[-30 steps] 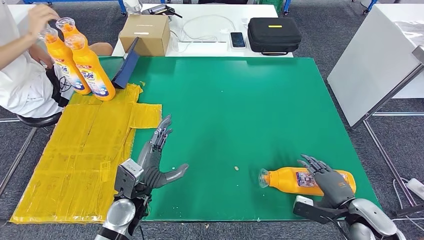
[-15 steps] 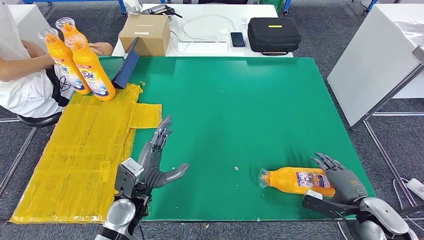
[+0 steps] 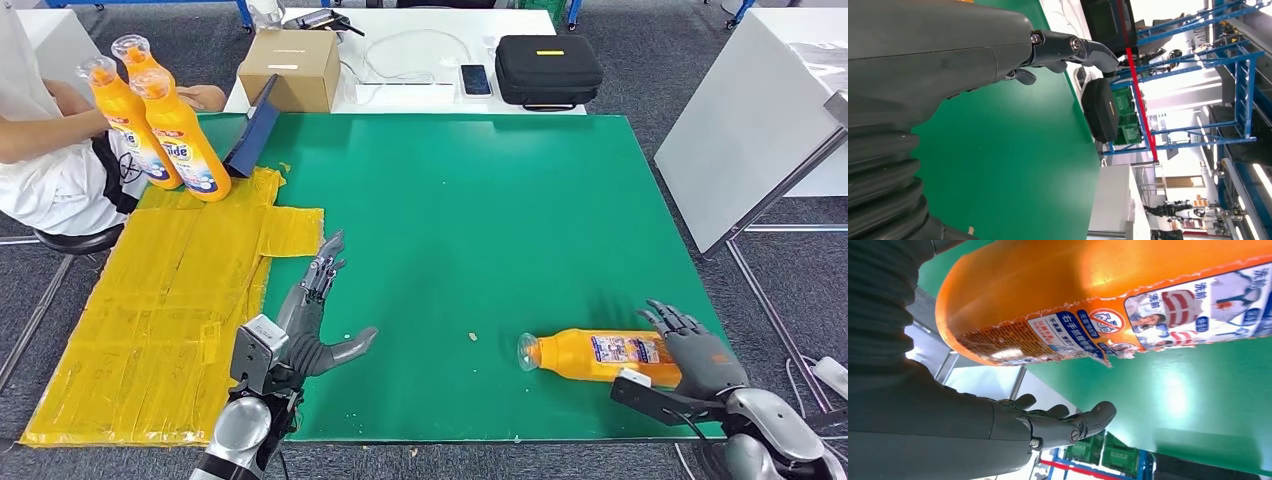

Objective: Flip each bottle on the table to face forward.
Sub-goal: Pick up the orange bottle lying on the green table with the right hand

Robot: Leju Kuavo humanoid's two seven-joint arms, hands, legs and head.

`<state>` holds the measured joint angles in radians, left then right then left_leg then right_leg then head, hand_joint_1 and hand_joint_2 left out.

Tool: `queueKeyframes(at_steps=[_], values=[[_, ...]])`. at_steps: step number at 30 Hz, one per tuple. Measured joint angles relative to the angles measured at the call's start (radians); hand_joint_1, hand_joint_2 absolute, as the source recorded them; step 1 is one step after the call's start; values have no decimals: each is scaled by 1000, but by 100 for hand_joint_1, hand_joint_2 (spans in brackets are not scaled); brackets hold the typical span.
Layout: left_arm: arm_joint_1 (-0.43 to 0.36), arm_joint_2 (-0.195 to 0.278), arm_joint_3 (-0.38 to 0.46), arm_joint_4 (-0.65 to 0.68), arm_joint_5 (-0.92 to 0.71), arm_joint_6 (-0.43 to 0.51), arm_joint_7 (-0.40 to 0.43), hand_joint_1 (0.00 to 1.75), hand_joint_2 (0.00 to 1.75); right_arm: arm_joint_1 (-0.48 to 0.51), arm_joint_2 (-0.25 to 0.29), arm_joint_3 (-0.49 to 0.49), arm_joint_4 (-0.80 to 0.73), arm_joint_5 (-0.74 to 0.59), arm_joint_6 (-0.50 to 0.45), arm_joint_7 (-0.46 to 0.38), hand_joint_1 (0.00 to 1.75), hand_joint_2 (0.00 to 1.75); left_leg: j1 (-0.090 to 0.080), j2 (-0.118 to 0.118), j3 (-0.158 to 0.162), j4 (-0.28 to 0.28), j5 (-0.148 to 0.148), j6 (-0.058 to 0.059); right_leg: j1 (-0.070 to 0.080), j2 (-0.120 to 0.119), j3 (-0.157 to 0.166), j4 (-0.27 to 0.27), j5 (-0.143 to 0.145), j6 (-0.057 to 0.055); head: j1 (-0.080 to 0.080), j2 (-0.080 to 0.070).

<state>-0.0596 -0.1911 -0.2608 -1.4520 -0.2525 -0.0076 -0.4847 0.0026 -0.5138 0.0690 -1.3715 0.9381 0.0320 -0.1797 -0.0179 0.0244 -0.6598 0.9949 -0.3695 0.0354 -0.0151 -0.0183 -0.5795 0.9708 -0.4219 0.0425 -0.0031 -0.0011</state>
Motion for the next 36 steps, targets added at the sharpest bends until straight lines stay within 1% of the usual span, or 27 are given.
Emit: queueKeyframes(at_steps=[9, 10, 11, 12, 14, 15, 16, 18, 24, 31, 36], values=[[-6, 0, 0, 7, 0, -5, 4, 0, 175, -38, 16, 6, 64, 44, -12, 21, 0, 175, 0, 0, 0, 0, 0, 0, 0, 0, 0, 0, 0, 0, 0, 0], [-7, 0, 0, 8, 0, -6, 4, 0, 175, -40, 17, 6, 71, 48, -12, 24, 3, 175, 0, 0, 0, 0, 0, 0, 0, 0, 0, 0, 0, 0, 0, 0], [-9, 0, 0, 10, 1, -6, 6, 0, 175, -43, 17, 7, 79, 51, -12, 27, 10, 175, 0, 0, 0, 0, 0, 0, 0, 0, 0, 0, 0, 0, 0, 0], [-11, 0, 0, 11, 1, -6, 7, 0, 175, -45, 17, 7, 87, 53, -12, 29, 28, 175, 0, 0, 0, 0, 0, 0, 0, 0, 0, 0, 0, 0, 0, 0], [-14, 0, 0, 14, 1, -7, 8, 0, 175, -49, 17, 8, 103, 56, -12, 30, 89, 175, 0, 0, 0, 0, 0, 0, 0, 0, 0, 0, 0, 0, 0, 0], [-15, 0, 0, 15, 1, -7, 9, 0, 175, -50, 17, 9, 111, 57, -11, 30, 115, 175, 0, 0, 0, 0, 0, 0, 0, 0, 0, 0, 0, 0, 0, 0], [-16, 0, 0, 16, 2, -8, 10, 0, 175, -51, 17, 10, 118, 58, -11, 30, 132, 175, 0, 0, 0, 0, 0, 0, 0, 0, 0, 0, 0, 0, 0, 0], [-17, 0, -1, 19, 2, -8, 11, 0, 175, -55, 16, 12, 131, 61, -9, 30, 137, 175, 0, 0, 0, 0, 0, 0, 0, 0, 0, 0, 0, 0, 0, 0], [-20, 0, -2, 30, 10, -10, 12, 0, 175, -69, 10, 24, 160, 64, 0, 27, 143, 175, 0, 0, 0, 0, 0, 0, 0, 0, 0, 0, 0, 0, 0, 0], [-23, 0, -2, 36, 14, -10, 12, 0, 175, -80, 1, 34, 176, 64, 4, 26, 144, 175, 0, 0, 1, 0, 0, 1, 0, 0, 1, 0, 0, 0, 0, 0], [-24, 0, -2, 37, 14, -10, 12, 0, 175, -85, -2, 39, 181, 63, 4, 26, 153, 175, 0, 0, 1, 0, 1, 1, 0, 0, 1, 0, 0, 0, 0, 0]])
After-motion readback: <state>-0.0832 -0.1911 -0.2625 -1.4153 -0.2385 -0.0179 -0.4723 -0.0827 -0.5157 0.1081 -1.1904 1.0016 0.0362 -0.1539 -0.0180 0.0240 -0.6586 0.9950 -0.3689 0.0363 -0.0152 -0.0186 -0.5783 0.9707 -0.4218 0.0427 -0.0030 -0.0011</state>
